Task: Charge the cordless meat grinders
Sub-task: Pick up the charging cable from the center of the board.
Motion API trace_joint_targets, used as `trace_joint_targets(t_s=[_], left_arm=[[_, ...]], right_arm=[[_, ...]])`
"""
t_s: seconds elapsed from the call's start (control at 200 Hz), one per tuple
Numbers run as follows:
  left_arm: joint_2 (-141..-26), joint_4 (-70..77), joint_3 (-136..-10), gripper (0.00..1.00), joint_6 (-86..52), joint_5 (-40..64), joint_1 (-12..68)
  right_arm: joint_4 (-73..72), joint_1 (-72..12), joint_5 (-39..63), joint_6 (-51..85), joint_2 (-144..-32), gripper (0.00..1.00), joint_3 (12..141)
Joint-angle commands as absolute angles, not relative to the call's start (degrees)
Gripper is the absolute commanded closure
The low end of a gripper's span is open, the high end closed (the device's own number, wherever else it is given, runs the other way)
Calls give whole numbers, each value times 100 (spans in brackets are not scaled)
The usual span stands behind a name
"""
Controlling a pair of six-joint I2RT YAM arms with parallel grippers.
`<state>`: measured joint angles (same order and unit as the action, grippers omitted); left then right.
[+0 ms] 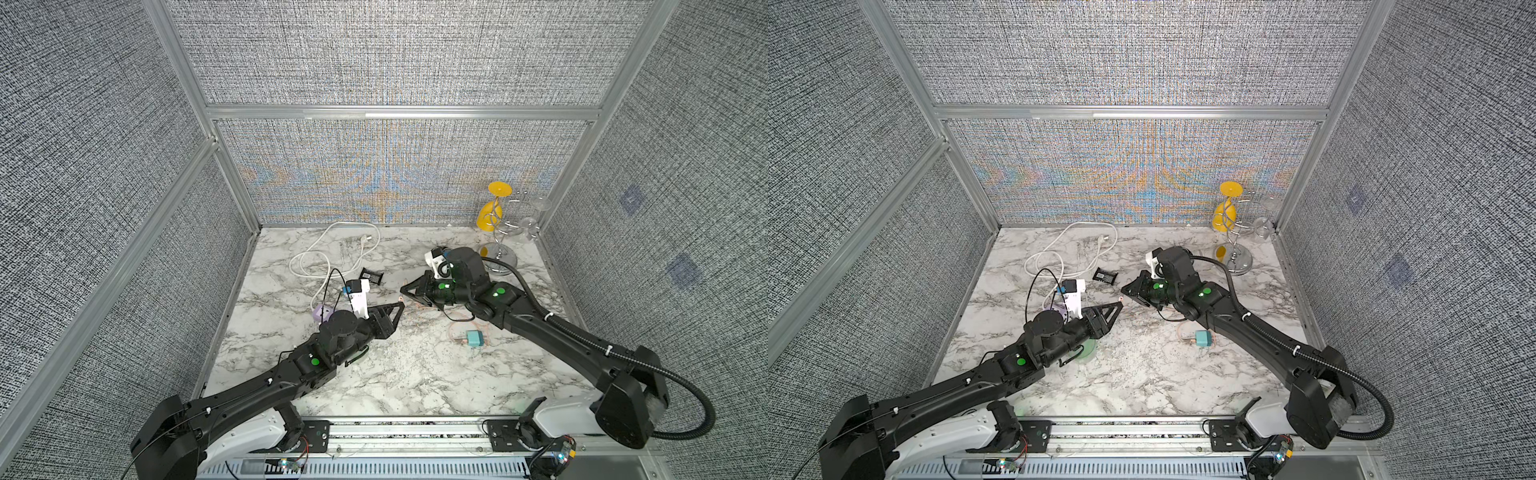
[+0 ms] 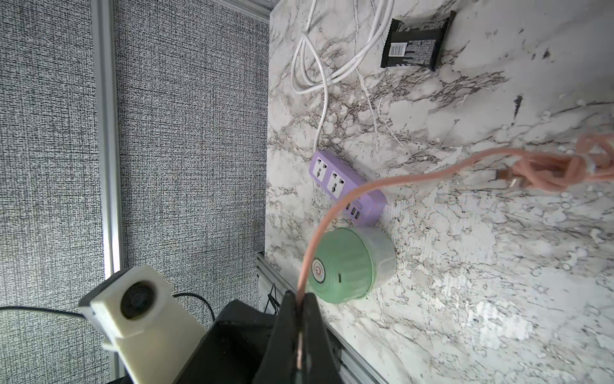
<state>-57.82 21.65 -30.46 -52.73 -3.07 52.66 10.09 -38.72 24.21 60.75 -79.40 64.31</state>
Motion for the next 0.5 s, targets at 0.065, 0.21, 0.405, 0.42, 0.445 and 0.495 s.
trace_joint_targets(t_s=[0.065,0.21,0.405,0.42,0.445,0.495], left_arm=[[-5853,2618,-3058,60,-5256,-369,5221],[-5873,2627,-3111,67,-5205,-317,5208],[-5850,2610,-3095,75,-5242,-350,5177],[-5843,2610,-3087,75,-5251,-351,5169],[-5837,2613,-3072,75,-5271,-360,5161],[-5811,2619,-3042,77,-5307,-373,5142]], right_arm=[[730,-3944,2400,6276,-7884,100,6433],[739,-3995,2347,6280,-7858,100,6455],[765,-4034,2298,6278,-7801,100,6426],[772,-4034,2290,6268,-7796,100,6425],[786,-4042,2279,6267,-7788,100,6430],[799,-4052,2260,6261,-7770,100,6416]])
